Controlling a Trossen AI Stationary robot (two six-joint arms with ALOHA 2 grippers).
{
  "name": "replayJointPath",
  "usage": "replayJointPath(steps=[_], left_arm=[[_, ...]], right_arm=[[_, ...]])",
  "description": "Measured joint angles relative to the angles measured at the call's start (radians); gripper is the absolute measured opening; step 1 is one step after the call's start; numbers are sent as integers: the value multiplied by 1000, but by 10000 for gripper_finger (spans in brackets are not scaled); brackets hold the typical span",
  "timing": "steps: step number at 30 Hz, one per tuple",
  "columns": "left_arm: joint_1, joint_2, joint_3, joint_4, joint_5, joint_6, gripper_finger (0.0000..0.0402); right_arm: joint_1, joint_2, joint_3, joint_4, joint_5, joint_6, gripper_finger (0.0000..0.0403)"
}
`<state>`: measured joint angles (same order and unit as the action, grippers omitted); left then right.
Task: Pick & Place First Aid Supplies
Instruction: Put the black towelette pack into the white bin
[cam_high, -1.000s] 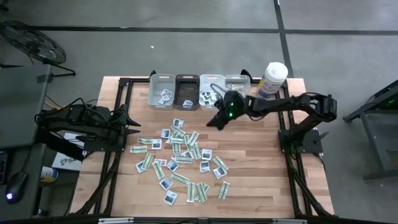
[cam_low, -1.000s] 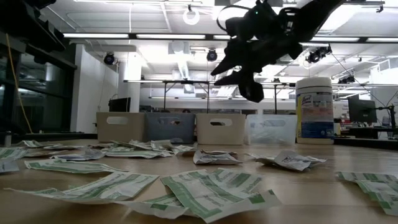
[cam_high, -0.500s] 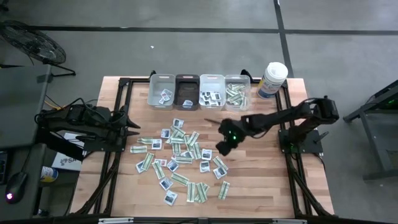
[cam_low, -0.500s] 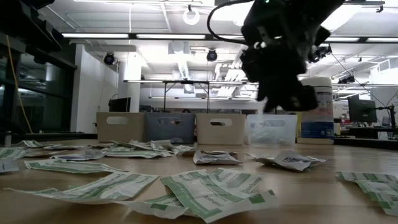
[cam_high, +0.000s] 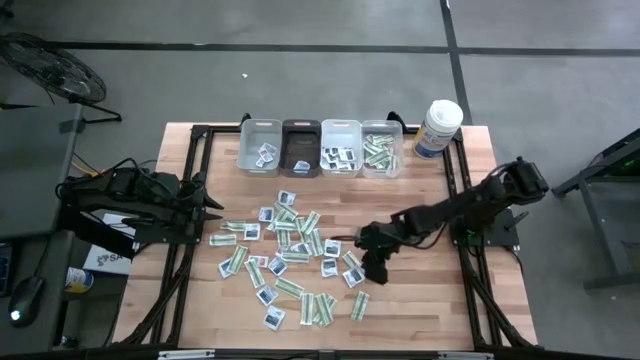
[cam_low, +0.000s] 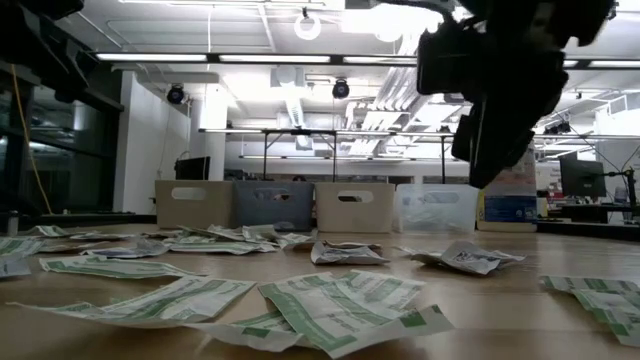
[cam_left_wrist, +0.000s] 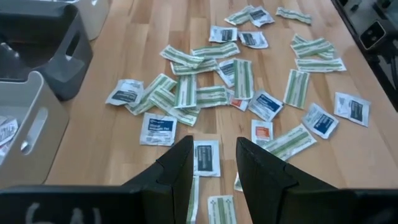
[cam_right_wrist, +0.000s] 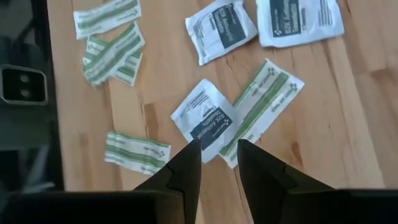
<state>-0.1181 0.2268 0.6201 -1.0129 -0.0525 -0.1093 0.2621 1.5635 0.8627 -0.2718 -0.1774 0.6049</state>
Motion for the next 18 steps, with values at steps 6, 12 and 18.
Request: replayJointPath(steps=[6, 12, 18], left_arm=[[0, 0, 0, -1, 9, 0, 119], [0, 0, 0, -1, 9, 10, 119], [0, 0, 0, -2, 9, 12, 119]], right_arm=[[9, 5, 0, 8, 37, -30, 98], [6, 66, 0, 71, 23, -30, 104], [7, 95, 0, 80, 23, 8, 135]])
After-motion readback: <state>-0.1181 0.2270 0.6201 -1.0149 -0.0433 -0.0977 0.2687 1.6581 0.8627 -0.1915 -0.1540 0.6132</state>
